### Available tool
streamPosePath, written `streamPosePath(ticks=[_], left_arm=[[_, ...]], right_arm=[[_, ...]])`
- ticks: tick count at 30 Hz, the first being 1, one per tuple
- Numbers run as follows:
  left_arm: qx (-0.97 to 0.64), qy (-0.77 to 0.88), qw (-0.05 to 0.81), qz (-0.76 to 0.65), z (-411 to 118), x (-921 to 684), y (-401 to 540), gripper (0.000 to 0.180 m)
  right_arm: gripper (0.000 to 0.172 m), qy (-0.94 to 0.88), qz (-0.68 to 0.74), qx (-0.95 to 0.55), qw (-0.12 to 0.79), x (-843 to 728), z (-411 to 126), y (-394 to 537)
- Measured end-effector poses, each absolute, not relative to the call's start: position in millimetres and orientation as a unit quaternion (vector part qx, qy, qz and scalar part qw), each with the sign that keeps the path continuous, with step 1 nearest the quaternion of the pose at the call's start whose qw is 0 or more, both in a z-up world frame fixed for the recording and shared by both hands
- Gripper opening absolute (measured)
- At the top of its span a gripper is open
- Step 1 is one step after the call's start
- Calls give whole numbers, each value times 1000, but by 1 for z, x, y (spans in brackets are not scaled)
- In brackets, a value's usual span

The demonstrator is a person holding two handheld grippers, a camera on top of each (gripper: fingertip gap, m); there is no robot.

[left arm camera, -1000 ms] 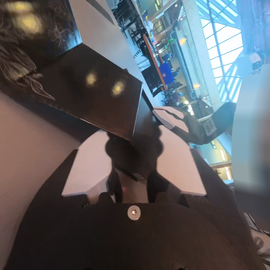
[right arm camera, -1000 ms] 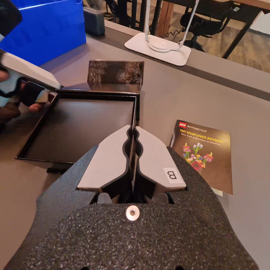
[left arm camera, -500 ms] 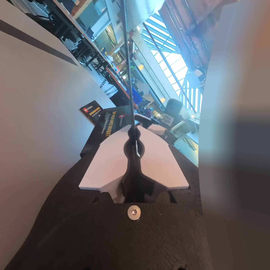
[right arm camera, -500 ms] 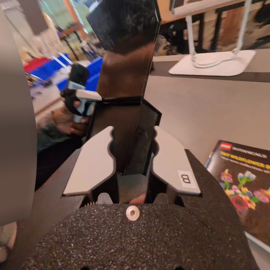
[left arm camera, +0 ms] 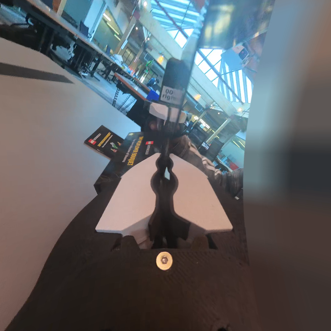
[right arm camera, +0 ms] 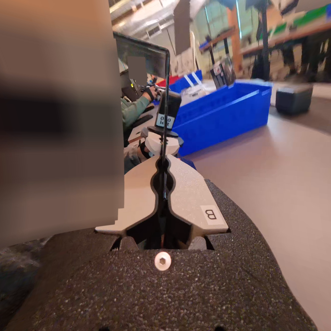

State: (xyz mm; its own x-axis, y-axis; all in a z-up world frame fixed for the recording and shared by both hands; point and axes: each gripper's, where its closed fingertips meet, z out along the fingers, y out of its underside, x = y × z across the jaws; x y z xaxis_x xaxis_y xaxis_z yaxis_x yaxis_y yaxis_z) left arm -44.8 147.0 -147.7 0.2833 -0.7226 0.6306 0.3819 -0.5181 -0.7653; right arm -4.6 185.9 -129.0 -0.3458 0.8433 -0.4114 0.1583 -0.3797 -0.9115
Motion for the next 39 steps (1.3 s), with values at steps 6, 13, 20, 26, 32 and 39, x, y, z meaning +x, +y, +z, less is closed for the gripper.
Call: streamPosePath(ticks=[6, 13, 20, 26, 32, 39], left_arm=[[-628, 95, 500, -588, -145, -64, 145, 66], [-695, 161, 470, -519, -178, -34, 145, 115], [-698, 149, 438, -547, -184, -19, 144, 78], [-692, 159, 477, -518, -174, -30, 145, 77], [-677, 126, 512, -513, -160, -44, 148, 76], [-659, 109, 528, -525, -147, -58, 147, 76]], right_arm=[[1, -487, 698, -435, 293, 0, -115, 180], [2, -457, 734, -411, 290, -1, -102, 184], [1, -443, 738, -414, 296, -8, -96, 185], [16, -336, 746, -532, 217, -26, -107, 208], [57, -300, 701, -600, 243, -21, -119, 227], [96, -371, 657, -595, 277, -3, -132, 198]])
